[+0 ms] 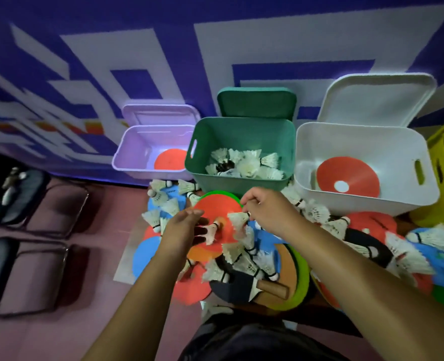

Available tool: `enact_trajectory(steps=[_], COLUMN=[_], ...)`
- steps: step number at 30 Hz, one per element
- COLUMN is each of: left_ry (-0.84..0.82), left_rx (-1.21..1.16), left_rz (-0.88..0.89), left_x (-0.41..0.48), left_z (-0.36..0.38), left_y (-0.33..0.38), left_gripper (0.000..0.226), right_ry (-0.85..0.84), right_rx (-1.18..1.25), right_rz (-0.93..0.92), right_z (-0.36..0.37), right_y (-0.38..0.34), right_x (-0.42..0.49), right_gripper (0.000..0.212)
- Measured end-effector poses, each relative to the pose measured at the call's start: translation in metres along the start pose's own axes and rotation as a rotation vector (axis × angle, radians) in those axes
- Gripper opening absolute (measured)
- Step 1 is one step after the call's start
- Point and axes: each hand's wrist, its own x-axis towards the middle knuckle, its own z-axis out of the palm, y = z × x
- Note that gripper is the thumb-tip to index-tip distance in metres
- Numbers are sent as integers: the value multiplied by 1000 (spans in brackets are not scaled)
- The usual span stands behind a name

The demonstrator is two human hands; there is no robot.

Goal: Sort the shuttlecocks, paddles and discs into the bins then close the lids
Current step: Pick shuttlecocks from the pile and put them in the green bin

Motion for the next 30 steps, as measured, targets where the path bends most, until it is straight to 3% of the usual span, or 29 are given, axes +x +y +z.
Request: enact_trajectory(steps=[5,11,14,18,22,30], left_ry=[115,218,228,199,141,-16], left_rx=[-18,38,187,378,561,825], left_rz=[-18,-1,32,120,191,275], left_x=[22,52,75,113,161,222], left_z=[-59,-105,-126,-143,-152,-170], left_y=[-15,-22,-23,-13,-7,-13], left_gripper=[23,6,28,31,49,57], right_ry=[-116,-143,-154,-209,-184,-211], right_rx=[-75,-173,-205,-268,-365,-609], right_rz=[42,16,-2,-43,-66,-36], right_z=[46,91,116,150,183,236], right_y=[-14,-39,-50,-64,-78,-90], right_x=[16,47,66,97,138,196], right_gripper=[23,27,26,23,23,40])
